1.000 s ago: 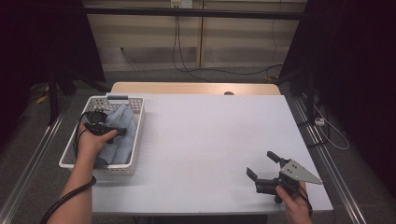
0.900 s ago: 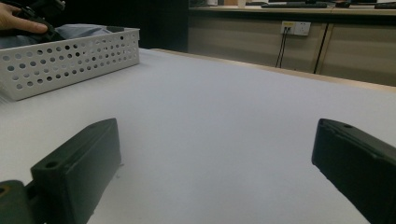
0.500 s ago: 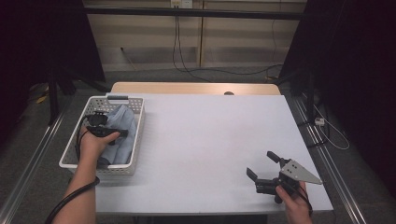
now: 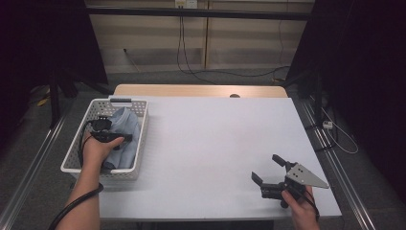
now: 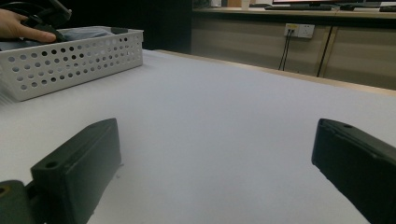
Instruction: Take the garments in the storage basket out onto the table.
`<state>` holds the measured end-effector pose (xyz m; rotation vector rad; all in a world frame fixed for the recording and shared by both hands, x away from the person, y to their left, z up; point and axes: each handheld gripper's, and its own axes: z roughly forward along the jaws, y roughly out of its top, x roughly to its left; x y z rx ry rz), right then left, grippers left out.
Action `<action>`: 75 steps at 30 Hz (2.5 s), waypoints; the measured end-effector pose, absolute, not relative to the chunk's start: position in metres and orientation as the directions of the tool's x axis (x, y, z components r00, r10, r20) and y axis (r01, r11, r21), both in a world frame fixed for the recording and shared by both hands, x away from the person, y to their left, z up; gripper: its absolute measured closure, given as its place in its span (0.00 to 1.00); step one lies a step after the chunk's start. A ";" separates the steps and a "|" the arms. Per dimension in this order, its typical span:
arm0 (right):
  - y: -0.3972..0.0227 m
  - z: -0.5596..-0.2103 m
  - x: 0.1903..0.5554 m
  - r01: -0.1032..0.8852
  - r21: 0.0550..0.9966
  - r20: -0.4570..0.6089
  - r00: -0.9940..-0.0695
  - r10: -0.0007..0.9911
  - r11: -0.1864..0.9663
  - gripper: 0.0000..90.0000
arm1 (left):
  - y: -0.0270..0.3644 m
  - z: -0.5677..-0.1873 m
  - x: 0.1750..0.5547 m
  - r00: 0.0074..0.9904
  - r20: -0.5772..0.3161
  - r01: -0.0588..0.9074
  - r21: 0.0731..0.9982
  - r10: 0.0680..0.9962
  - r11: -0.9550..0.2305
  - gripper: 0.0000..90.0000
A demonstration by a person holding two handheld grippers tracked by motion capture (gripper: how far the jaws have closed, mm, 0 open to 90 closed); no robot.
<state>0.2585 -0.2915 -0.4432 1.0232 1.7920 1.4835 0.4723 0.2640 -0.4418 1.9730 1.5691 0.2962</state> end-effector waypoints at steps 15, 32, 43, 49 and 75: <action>-0.287 -0.442 0.263 0.186 0.979 0.031 -0.540 0.841 0.083 0.01 | 0.252 -0.436 0.468 0.284 -0.273 0.840 0.533 0.919 -0.102 0.51; -0.289 -0.443 0.264 0.190 0.978 0.030 -0.532 0.846 0.084 0.01 | 0.250 -0.428 0.467 0.256 -0.282 0.852 0.517 0.925 -0.078 0.63; -0.293 -0.443 0.261 0.186 0.979 0.028 -0.521 0.853 0.081 0.01 | 0.254 -0.398 0.468 0.253 -0.283 0.849 0.523 0.925 -0.073 0.64; -0.295 -0.443 0.259 0.185 0.979 0.028 -0.518 0.855 0.081 0.01 | 0.254 -0.380 0.469 0.252 -0.284 0.839 0.541 0.925 -0.063 0.64; -0.292 -0.442 0.260 0.180 0.980 0.024 -0.532 0.847 0.085 0.01 | 0.261 -0.314 0.465 0.314 -0.267 0.802 0.588 0.911 -0.104 0.64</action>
